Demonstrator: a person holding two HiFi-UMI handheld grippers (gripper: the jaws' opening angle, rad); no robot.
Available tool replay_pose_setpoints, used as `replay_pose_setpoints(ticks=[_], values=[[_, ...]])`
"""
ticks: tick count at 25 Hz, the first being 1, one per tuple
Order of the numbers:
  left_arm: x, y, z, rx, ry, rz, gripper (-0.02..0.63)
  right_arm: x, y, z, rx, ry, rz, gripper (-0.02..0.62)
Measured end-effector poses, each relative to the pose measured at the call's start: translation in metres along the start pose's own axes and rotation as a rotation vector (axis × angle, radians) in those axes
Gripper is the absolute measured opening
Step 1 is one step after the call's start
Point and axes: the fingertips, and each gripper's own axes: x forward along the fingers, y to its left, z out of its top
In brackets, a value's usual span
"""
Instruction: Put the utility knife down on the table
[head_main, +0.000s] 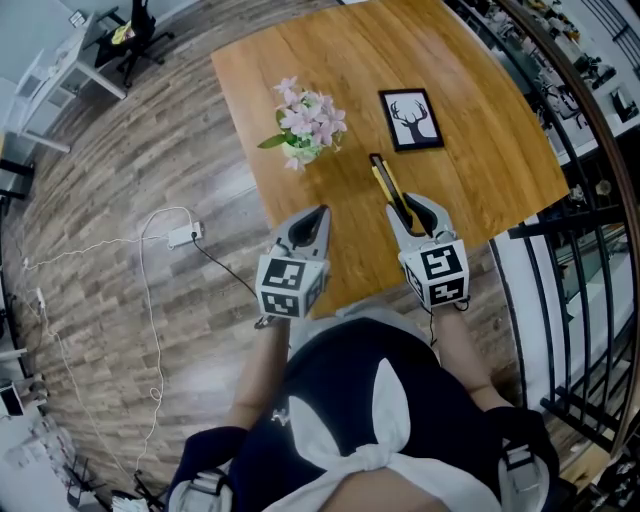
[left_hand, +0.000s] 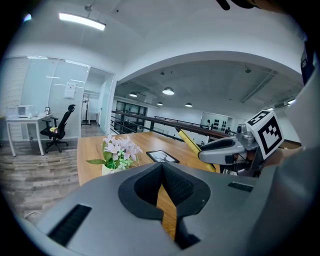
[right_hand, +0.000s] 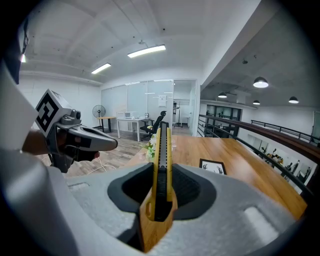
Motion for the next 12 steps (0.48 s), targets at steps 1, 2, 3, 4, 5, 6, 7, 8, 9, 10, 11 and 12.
replay_pose_setpoints(ticks=[1, 2, 3, 4, 5, 6, 7, 8, 9, 10, 11, 12], values=[[0.001, 0.001, 0.000, 0.000, 0.003, 0.001, 0.017, 0.002, 0.000, 0.000, 0.000, 0.003, 0.002, 0.114], [0.003, 0.002, -0.002, 0.002, 0.008, 0.001, 0.017, 0.003, -0.001, -0.001, 0.000, 0.006, 0.003, 0.114], [0.004, 0.003, -0.004, 0.002, 0.016, 0.000, 0.017, 0.004, -0.002, -0.002, 0.000, 0.010, 0.005, 0.114], [0.006, 0.003, -0.005, 0.000, 0.023, 0.000, 0.017, 0.006, -0.002, -0.004, 0.001, 0.014, 0.006, 0.114], [0.008, 0.003, -0.006, -0.002, 0.027, -0.003, 0.017, 0.008, -0.003, -0.005, 0.002, 0.017, 0.008, 0.114], [0.010, 0.004, -0.008, -0.004, 0.029, -0.006, 0.017, 0.010, -0.004, -0.006, 0.003, 0.020, 0.010, 0.114], [0.012, 0.004, -0.009, -0.005, 0.030, -0.008, 0.017, 0.012, -0.004, -0.006, 0.003, 0.022, 0.012, 0.114], [0.014, 0.005, -0.010, -0.004, 0.031, -0.009, 0.017, 0.013, -0.005, -0.007, 0.004, 0.025, 0.014, 0.114], [0.016, 0.006, -0.010, -0.005, 0.032, -0.010, 0.017, 0.015, -0.005, -0.008, 0.003, 0.027, 0.017, 0.114], [0.017, 0.006, -0.011, -0.007, 0.034, -0.010, 0.017, 0.016, -0.005, -0.009, 0.003, 0.030, 0.019, 0.114], [0.017, 0.007, -0.011, -0.008, 0.036, -0.009, 0.017, 0.017, -0.005, -0.009, 0.002, 0.033, 0.021, 0.114], [0.018, 0.007, -0.012, -0.008, 0.038, -0.009, 0.017, 0.018, -0.005, -0.010, 0.002, 0.035, 0.023, 0.114]])
